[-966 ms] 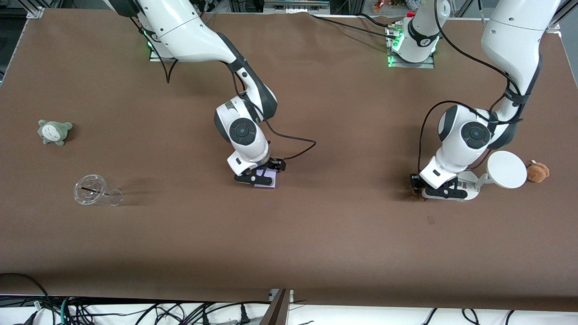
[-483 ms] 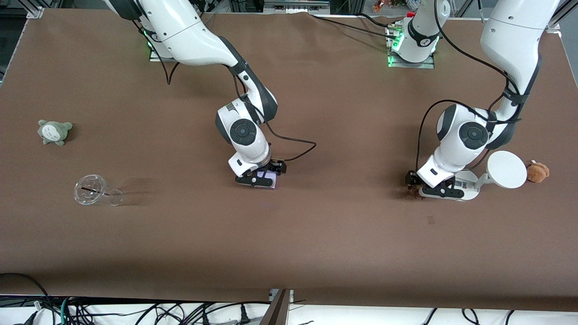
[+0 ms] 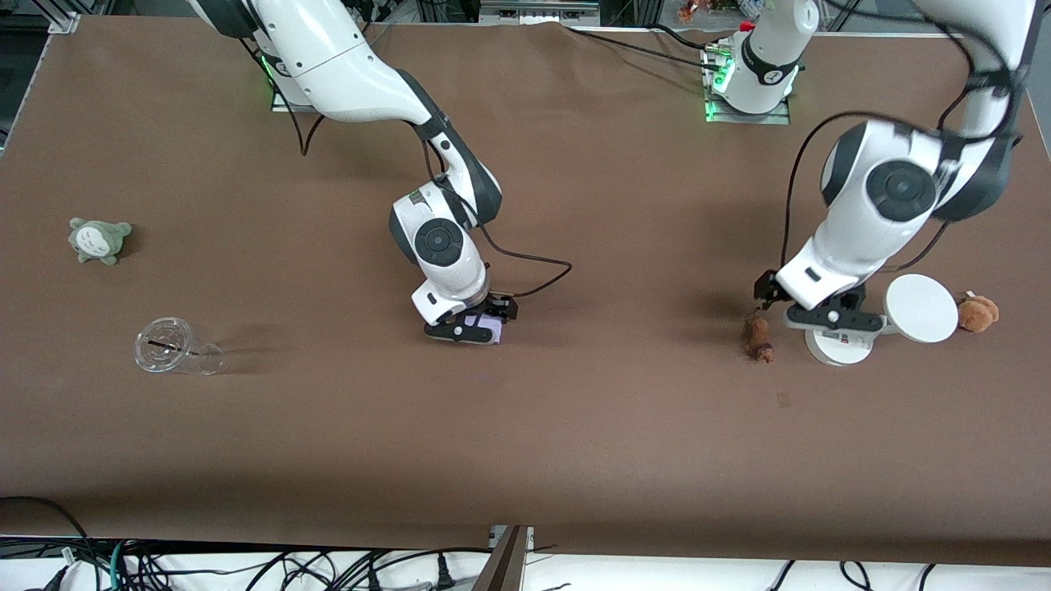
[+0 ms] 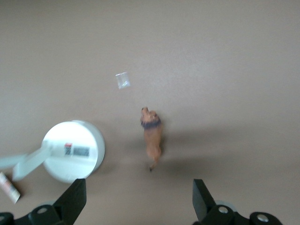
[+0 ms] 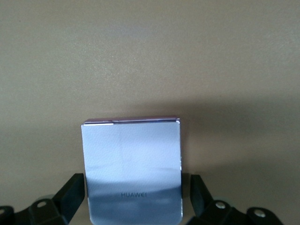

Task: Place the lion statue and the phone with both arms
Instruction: 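Release the lion beside the lamp while the right gripper lifts the phone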

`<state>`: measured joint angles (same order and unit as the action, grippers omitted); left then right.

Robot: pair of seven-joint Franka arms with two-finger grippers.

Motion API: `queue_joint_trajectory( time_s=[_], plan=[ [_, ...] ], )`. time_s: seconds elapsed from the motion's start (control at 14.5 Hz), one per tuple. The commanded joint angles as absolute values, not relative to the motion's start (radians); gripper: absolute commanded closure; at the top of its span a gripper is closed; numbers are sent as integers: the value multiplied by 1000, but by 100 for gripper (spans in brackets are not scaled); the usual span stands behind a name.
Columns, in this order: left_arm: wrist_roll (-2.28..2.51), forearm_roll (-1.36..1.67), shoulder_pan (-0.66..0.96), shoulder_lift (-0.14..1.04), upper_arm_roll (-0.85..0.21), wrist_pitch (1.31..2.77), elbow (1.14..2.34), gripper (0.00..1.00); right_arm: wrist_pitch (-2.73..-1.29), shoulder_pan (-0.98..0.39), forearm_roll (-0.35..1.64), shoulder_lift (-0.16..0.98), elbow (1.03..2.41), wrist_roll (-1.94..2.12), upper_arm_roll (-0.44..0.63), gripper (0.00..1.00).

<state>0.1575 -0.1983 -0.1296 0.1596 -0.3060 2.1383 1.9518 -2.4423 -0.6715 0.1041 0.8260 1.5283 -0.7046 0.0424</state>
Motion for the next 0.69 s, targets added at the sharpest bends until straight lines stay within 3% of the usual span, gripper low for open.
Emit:
queue_joint_trajectory(
  time_s=[0.0,0.14,0.28,0.48,0.62],
  plan=[
    [123,-134,-149,16,-305,2008,1947,0,-2448,-676,84,835,1511,-718,48,0],
    [74,-48,-187,-72,-302,1894,1944,0,-2456,-676,84,835,1511,-718,48,3],
    [2,12,-248,-159,-301,1797,1944,0,-2456,-676,84,834,1511,-718,48,31],
    [-31,51,-298,-229,-296,1613,1850,0,-2456,-676,86,831,1508,-715,54,60],
    [-31,51,-301,-219,-291,1539,1761,0,-2448,-670,86,824,1484,-703,75,62]
  ],
)
